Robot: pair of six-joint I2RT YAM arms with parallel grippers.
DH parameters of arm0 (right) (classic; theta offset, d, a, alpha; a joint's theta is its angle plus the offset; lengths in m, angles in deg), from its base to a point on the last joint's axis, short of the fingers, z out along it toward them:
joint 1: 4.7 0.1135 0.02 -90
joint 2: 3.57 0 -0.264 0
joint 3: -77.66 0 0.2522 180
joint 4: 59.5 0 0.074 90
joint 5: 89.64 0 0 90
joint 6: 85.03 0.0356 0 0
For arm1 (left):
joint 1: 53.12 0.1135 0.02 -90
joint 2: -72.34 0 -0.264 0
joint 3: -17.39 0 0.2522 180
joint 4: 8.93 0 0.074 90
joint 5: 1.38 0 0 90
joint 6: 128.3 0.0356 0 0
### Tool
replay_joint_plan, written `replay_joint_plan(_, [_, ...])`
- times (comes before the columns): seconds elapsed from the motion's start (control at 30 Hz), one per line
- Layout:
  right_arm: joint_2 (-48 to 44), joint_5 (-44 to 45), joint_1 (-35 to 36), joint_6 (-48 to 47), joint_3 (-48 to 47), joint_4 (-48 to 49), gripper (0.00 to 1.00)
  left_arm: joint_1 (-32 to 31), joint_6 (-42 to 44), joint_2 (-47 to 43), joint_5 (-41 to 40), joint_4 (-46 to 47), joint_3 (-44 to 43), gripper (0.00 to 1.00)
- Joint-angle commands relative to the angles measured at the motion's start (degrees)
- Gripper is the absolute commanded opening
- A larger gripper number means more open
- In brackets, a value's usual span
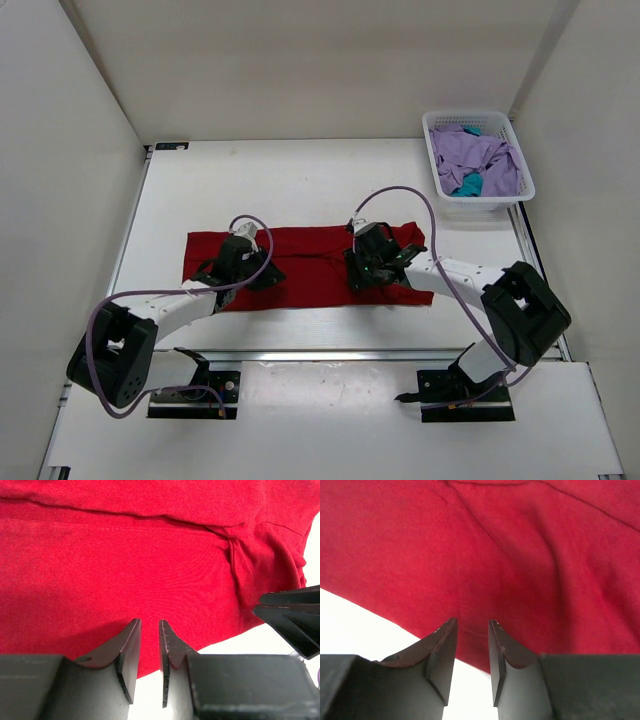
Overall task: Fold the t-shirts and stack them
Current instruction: Fold the other side of the tshirt into a rectangle
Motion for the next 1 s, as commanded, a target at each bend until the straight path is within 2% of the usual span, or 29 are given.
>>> replay_joint_plan(0.0, [1.26,0.20,0.01,-1.21,-2.65,1.81,0.30,0.20,-0.37,0.26,1.87,2.68,0.31,0.32])
replay_joint_plan(0.2, [4.51,0.46,0.79,-1.47,-4.67,-0.30,0.29,2.22,0.33,-0.71,2.06,2.07,0.13,0.32])
replay_joint_plan(0.27, [5.12,1.60,0.88,-1.21,-5.81,-1.70,0.26,3.53,0.51,-1.41,3.19,1.63,0.04,0.31])
replay_joint_plan(0.33, [5.30,1.43,0.54,-1.30,-6.43,-2.15,0.13,4.06,0.16,-1.41,2.93,1.80,0.05,0.31])
replay_joint_plan(0.47, [4.78,-0.06,-0.17,-1.12,-7.66,-3.64,0.00,3.98,0.16,-1.85,2.85,1.45,-0.22,0.32])
replay_joint_plan(0.7, [0.03,-17.97,-5.00,0.81,-9.06,-5.92,0.00,4.95,-0.01,-3.07,4.17,0.66,-1.01,0.32])
replay_joint_plan(0.83, [2.65,-23.17,-4.57,1.16,-10.38,-7.77,0.04,6.00,-0.54,-3.69,5.13,0.48,-1.62,0.31])
replay_joint_plan(0.97, [5.83,-23.97,-3.60,1.25,-10.74,-8.48,0.05,6.79,-0.45,-4.04,6.27,0.05,-1.28,0.31])
